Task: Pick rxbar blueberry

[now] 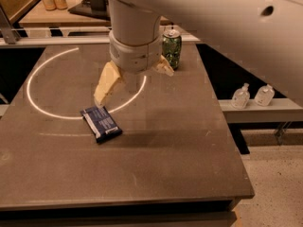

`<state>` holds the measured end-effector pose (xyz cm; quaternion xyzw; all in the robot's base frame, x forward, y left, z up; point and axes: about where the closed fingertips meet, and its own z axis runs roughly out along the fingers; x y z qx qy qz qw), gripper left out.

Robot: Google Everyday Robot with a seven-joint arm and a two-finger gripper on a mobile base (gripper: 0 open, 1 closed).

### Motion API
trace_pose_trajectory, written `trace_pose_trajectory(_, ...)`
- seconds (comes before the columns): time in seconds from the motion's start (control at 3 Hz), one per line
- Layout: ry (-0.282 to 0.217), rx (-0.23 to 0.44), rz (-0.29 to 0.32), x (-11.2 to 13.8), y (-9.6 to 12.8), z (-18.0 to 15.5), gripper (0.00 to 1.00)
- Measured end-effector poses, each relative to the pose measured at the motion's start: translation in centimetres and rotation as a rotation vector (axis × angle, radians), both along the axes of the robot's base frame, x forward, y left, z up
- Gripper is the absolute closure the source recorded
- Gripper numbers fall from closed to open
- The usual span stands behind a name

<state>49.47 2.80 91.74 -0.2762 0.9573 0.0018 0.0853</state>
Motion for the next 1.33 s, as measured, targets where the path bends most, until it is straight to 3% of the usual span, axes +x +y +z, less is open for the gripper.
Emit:
trace_pose_trajectory(0.33,0.042,-0.005,-0.071,-0.1,2.0,-0.9,0.0)
trace_pose_trajectory(0.67,0.066,0.005,-0.075,-0.9,4.7,-2.0,0.0)
trace_pose_trajectory(1.33,0.082,-0.049,0.012,-2.2,6.7,-4.7,0.0)
